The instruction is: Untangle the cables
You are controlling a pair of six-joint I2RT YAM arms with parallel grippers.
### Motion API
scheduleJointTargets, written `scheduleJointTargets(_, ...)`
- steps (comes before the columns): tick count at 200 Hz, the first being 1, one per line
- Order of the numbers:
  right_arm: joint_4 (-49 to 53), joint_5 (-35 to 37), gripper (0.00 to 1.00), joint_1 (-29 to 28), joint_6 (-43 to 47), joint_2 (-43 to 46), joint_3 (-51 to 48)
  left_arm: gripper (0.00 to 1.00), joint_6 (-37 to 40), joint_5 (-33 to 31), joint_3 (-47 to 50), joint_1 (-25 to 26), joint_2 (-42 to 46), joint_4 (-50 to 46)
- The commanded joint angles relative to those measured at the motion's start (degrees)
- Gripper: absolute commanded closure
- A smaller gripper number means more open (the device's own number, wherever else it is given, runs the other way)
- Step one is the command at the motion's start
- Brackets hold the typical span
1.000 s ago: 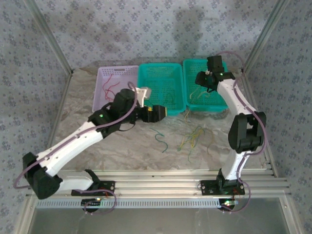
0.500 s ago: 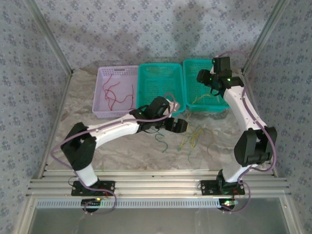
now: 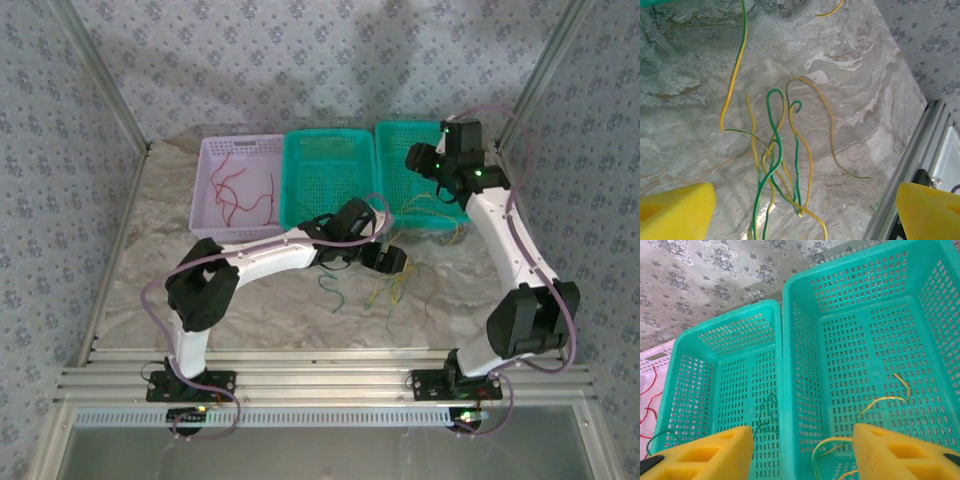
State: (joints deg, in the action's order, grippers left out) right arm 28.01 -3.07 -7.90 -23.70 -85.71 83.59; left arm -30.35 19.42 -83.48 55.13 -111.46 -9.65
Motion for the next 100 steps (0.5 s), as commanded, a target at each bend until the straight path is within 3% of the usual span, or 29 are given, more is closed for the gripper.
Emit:
scheduleJointTargets(1, -1.09, -0.99, 0.43, -0.33, -1.41, 3.16, -1.60, 0.07, 2.94, -2.90, -3.18, 0.33, -1.61, -2.86)
scheduleJointTargets(31, -1.86, 0.03, 0.43, -1.96, -1.43, 6.01, -3.27, 0.09, 1.34, -1.01, -5.56, 0.40, -5.41, -1.33)
scheduleJointTargets(59, -2.08, 0.35, 0.43, -2.39, -1.38, 8.04, -4.75, 0.18, 1.71, -2.20, -8.52, 0.46, -8.14, -1.57)
scheduleJointTargets(79, -2.00, 0.32, 0.43, -2.56, -1.42, 9.42, -5.57, 0.26, 2.71, -2.60, -9.96, 0.41, -9.50, -2.61)
scheduleJointTargets(100, -2.33, 0.17, 0.43, -2.72, -1.64, 10.59, -6.43, 0.44, 3.12, -2.47, -10.78, 0.42, -10.52, -3.18)
